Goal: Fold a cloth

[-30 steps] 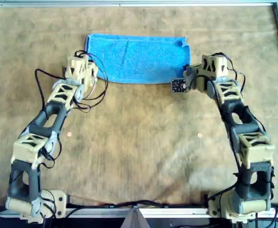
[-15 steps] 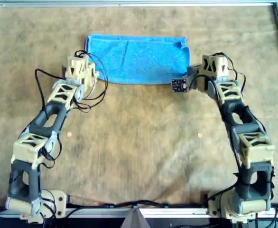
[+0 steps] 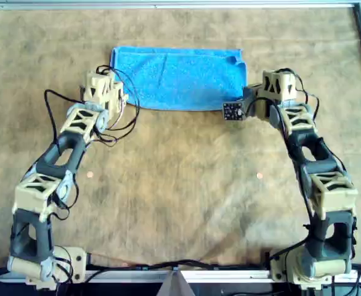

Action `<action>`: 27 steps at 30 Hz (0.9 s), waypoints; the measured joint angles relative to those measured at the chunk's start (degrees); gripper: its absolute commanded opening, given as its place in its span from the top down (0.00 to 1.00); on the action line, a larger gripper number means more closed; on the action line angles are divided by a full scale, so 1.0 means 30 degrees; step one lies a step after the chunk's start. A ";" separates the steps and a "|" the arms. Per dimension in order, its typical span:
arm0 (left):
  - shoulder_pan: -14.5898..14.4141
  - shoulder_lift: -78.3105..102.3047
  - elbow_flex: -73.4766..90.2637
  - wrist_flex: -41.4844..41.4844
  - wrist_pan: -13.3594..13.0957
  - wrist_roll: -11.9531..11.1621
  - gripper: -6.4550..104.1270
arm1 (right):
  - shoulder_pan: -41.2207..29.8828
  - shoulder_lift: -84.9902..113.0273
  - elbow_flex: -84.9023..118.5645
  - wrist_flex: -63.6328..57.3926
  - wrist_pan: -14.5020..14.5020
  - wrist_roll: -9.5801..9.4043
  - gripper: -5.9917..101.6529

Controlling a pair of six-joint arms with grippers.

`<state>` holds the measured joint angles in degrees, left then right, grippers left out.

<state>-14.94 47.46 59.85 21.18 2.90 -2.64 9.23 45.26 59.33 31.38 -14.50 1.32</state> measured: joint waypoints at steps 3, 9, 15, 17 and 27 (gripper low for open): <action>0.0000 0.1348 0.1729 0.0000 0.0029 0.0000 0.91 | 0.0088 0.1230 0.0674 0.0527 0.0000 0.0000 0.93; 0.0000 0.4746 0.5889 0.0000 0.0059 0.0059 0.91 | 0.0146 0.2988 0.2666 0.0791 -0.0029 0.0000 0.93; -0.0059 0.7998 0.9141 0.0029 0.0059 0.0059 0.91 | 0.0146 0.5713 0.6035 0.0791 -0.0234 0.0000 0.93; -0.0176 0.8760 0.9932 0.0029 0.0059 0.0059 0.91 | 0.0146 0.6680 0.7236 0.0791 -0.0234 0.0000 0.93; -0.1377 1.2217 1.4736 0.0029 0.0088 0.0059 0.91 | 0.0146 1.0107 1.2158 0.0791 -0.0029 -0.0176 0.93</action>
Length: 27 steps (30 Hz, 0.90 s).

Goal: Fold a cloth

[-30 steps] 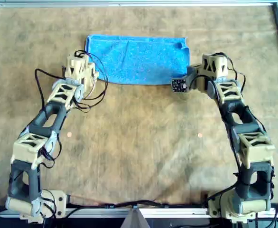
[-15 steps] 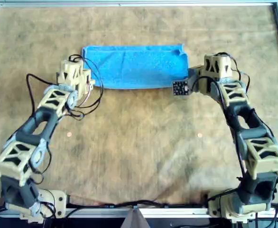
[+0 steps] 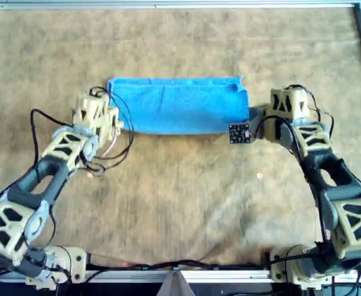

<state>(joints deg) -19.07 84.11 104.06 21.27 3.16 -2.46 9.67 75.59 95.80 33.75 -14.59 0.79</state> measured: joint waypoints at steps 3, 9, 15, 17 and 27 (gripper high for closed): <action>-0.0498 0.1377 0.1816 0.0000 0.0000 -0.0059 0.91 | -0.0029 0.0469 0.1348 0.0000 0.0029 0.0000 0.93; -0.0762 0.3252 0.5127 0.0000 0.0000 -0.0117 0.91 | 0.0029 0.1201 0.3779 0.0000 -0.0234 0.0059 0.93; -0.1055 0.3574 0.6240 0.0000 0.0000 -0.0117 0.84 | 0.0029 0.1523 0.3984 0.0000 -0.0234 0.0088 0.91; -0.1055 0.3574 0.6240 0.0000 0.0000 -0.0088 0.75 | 0.0029 0.1553 0.4014 0.0000 -0.0234 0.0088 0.86; -0.0967 0.5566 0.8203 0.0000 -0.0352 0.0000 0.33 | -0.0439 0.4277 0.5977 0.0000 0.0000 -0.0146 0.40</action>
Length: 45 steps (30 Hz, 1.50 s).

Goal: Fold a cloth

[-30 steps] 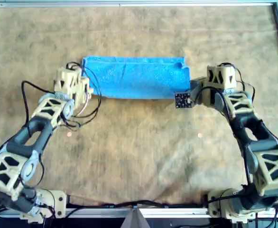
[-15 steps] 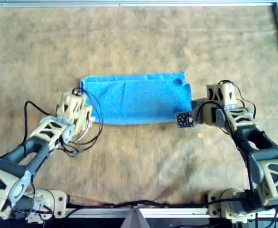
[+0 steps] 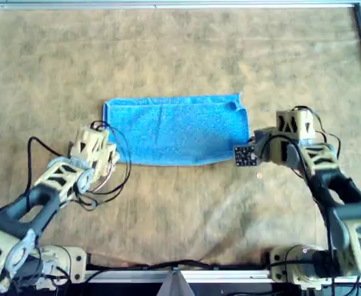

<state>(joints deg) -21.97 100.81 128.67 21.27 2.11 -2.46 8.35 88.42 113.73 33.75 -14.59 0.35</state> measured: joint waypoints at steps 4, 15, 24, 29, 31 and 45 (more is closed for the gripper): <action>0.0615 0.2578 0.1318 0.0000 -0.0029 0.0000 0.32 | 0.0264 0.2754 0.1670 0.0000 0.0000 -0.0029 0.36; 0.1289 1.1191 0.6562 0.0000 -0.0059 0.0000 0.32 | 0.0088 0.9580 0.7471 0.0000 0.0117 -0.0029 0.36; 0.1289 1.9541 1.1953 0.0000 -0.0059 0.0000 0.32 | 0.0059 1.5527 1.2334 0.0000 0.0117 -0.0029 0.35; 0.1289 2.4814 1.3770 0.0000 -0.0059 0.0000 0.32 | 0.0088 1.7549 1.3418 0.0000 0.0117 0.0088 0.35; 0.1289 2.5313 1.3975 0.0000 -0.0059 0.0000 0.32 | 0.0088 1.7637 1.3447 0.0000 0.0117 0.0088 0.35; 0.2227 2.5576 1.4150 0.0000 -0.0117 0.0000 0.32 | 0.0234 0.5361 0.7031 0.0000 0.0029 -0.1113 0.24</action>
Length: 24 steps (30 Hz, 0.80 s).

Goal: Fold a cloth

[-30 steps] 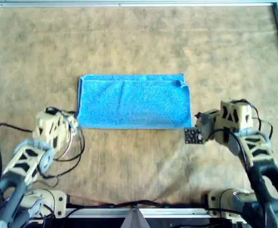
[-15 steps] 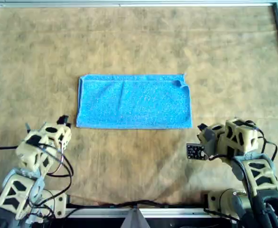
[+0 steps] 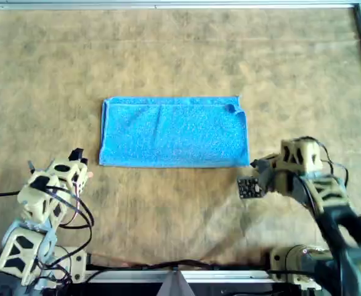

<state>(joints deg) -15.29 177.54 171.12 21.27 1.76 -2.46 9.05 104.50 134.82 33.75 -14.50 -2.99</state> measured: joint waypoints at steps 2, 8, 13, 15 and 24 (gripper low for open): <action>0.0000 0.0000 0.0000 0.0000 0.0000 0.0000 0.32 | -0.0029 -0.2197 -0.1230 0.0000 0.0000 -0.0029 0.20; 0.0000 0.0000 0.0000 0.0000 0.0000 0.0000 0.32 | 0.0000 -0.5186 -0.4336 0.0000 -0.0234 -0.0059 0.17; 0.0000 0.0000 0.0703 0.0000 0.0000 0.0000 0.32 | 0.0205 -0.5449 -0.4980 0.0000 0.0000 -0.0029 0.18; 0.0000 0.0000 0.0791 0.0000 0.0000 0.0000 0.32 | 0.0322 -0.5449 -0.4980 0.0000 0.0000 -0.0029 0.18; 0.0000 0.0029 0.0791 0.0000 0.0000 0.0000 0.32 | 0.2725 -0.5801 -0.5918 0.0000 0.0029 0.0059 0.18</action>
<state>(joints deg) -15.29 177.63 173.50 21.27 1.76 -2.46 17.23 87.10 117.07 33.75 -14.41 -2.81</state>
